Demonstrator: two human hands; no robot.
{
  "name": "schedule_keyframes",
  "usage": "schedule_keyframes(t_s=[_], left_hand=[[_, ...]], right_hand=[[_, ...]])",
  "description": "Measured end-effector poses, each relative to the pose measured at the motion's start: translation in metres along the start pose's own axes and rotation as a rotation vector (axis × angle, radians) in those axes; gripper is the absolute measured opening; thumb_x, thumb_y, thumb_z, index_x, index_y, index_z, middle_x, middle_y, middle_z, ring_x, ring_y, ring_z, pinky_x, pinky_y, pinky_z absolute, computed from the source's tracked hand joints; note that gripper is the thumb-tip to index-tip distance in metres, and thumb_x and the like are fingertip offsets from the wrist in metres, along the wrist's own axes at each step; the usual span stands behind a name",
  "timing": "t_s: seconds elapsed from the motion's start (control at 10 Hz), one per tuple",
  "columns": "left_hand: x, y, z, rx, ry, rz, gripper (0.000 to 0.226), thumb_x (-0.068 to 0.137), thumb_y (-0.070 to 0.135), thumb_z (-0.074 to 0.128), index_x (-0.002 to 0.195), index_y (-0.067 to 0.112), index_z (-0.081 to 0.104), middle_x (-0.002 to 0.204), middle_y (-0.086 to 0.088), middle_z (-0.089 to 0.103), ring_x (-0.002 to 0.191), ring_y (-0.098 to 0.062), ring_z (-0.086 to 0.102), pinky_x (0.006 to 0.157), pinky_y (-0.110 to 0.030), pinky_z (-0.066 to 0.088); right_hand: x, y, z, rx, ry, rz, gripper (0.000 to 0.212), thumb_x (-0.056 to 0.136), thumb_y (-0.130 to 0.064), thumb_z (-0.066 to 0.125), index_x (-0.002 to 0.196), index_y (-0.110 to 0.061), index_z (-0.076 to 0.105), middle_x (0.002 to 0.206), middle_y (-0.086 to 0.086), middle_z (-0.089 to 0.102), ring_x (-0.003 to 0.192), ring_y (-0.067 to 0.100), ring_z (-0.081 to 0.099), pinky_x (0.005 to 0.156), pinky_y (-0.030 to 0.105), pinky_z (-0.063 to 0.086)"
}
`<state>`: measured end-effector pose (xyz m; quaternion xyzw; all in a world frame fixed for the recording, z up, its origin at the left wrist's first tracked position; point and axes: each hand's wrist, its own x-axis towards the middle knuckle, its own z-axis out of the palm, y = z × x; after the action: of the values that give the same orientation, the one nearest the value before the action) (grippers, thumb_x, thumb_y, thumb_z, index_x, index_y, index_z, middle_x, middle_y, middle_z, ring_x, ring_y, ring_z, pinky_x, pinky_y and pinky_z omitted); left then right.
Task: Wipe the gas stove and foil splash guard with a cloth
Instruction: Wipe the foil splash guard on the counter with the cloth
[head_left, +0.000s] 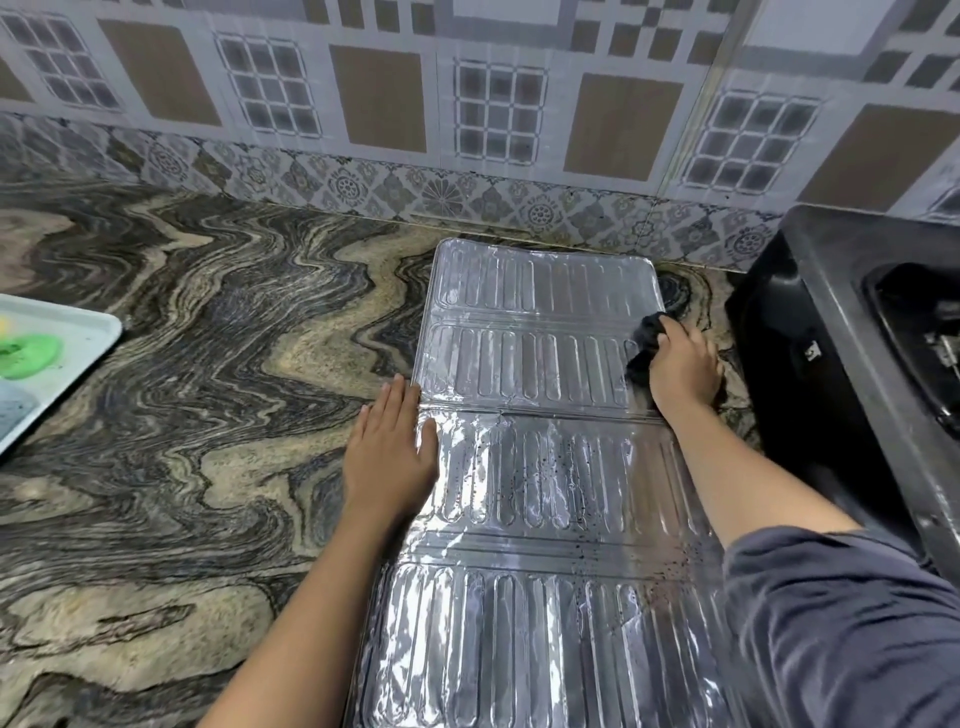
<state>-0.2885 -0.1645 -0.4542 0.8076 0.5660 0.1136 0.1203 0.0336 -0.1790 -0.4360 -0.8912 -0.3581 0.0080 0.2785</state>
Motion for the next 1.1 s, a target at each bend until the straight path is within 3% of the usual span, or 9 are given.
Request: schedule_keyframes(t_s=[0.1,0.3,0.4,0.6,0.7,0.8,0.9,1.0,1.1], left_hand=[[0.000,-0.001,0.001,-0.005,0.001,-0.001,0.057,0.098,0.041,0.019,0.150,0.021,0.011,0.158,0.004,0.005,0.146,-0.008,0.001,0.117,-0.030,-0.002],[-0.001,0.000,0.000,0.004,-0.005,0.007,0.064,0.091,0.047,0.010,0.150,0.020,0.012,0.158,0.003,0.006,0.146,-0.009,0.003,0.118,-0.032,0.000],[-0.001,-0.001,0.000,0.003,-0.001,0.012,0.061,0.094,0.045,0.013,0.150,0.020,0.013,0.158,0.002,0.007,0.146,-0.010,0.004,0.118,-0.032,0.001],[0.000,-0.001,0.000,-0.005,-0.004,0.012,0.059,0.096,0.043,0.017,0.150,0.019,0.014,0.158,0.002,0.008,0.146,-0.011,0.004,0.118,-0.032,0.001],[-0.001,-0.001,-0.002,-0.021,0.003,0.009,0.055,0.098,0.039,0.023,0.149,0.018,0.016,0.158,0.001,0.009,0.146,-0.012,0.006,0.119,-0.034,0.004],[0.000,0.000,-0.002,-0.018,0.006,0.014,0.055,0.098,0.038,0.023,0.149,0.018,0.016,0.158,0.001,0.009,0.146,-0.012,0.006,0.119,-0.033,0.004],[0.001,-0.001,-0.001,-0.012,0.008,0.013,0.055,0.098,0.039,0.023,0.149,0.018,0.016,0.158,0.001,0.009,0.146,-0.012,0.006,0.118,-0.033,0.003],[0.000,-0.002,0.000,-0.009,0.016,0.014,0.055,0.099,0.040,0.022,0.149,0.019,0.015,0.159,0.001,0.008,0.146,-0.011,0.006,0.118,-0.032,0.003],[0.000,-0.001,-0.001,-0.008,0.014,0.010,0.056,0.099,0.040,0.021,0.149,0.018,0.013,0.159,0.002,0.007,0.146,-0.010,0.005,0.118,-0.031,0.002]], right_hand=[[0.001,-0.002,-0.008,0.217,0.040,0.056,0.036,0.098,-0.014,0.037,0.131,-0.013,0.051,0.135,0.018,0.048,0.122,0.035,0.043,0.101,0.036,0.032],[-0.014,-0.019,-0.039,0.607,0.166,0.074,0.035,0.098,-0.008,0.036,0.130,0.000,0.049,0.136,0.015,0.051,0.128,0.027,0.045,0.083,0.000,0.023],[-0.028,-0.025,-0.051,0.720,0.243,0.025,0.035,0.099,-0.007,0.035,0.130,0.001,0.048,0.136,0.015,0.051,0.128,0.024,0.045,0.084,-0.008,0.024],[-0.065,-0.040,-0.075,0.868,0.420,-0.122,0.035,0.096,-0.004,0.035,0.127,0.005,0.049,0.130,0.014,0.053,0.120,0.016,0.046,0.096,0.002,0.031],[-0.075,-0.037,-0.074,0.803,0.571,-0.128,0.035,0.095,-0.008,0.036,0.123,0.004,0.053,0.120,0.003,0.053,0.114,0.014,0.051,0.096,0.003,0.032],[-0.085,-0.020,-0.051,0.578,0.454,-0.060,0.033,0.095,-0.007,0.040,0.124,0.000,0.055,0.121,0.016,0.059,0.113,0.026,0.053,0.094,0.013,0.033],[-0.090,-0.005,-0.023,0.266,0.090,0.028,0.036,0.098,-0.017,0.037,0.131,-0.015,0.051,0.137,0.011,0.046,0.126,0.029,0.041,0.105,0.034,0.028],[-0.083,-0.010,-0.011,-0.035,-0.067,0.004,0.037,0.098,-0.027,0.034,0.134,-0.025,0.047,0.150,0.002,0.034,0.139,0.025,0.026,0.114,0.044,0.015],[-0.074,-0.020,-0.008,-0.104,-0.148,-0.014,0.040,0.098,-0.026,0.035,0.137,-0.025,0.042,0.152,0.002,0.031,0.139,0.025,0.025,0.115,0.043,0.014]])
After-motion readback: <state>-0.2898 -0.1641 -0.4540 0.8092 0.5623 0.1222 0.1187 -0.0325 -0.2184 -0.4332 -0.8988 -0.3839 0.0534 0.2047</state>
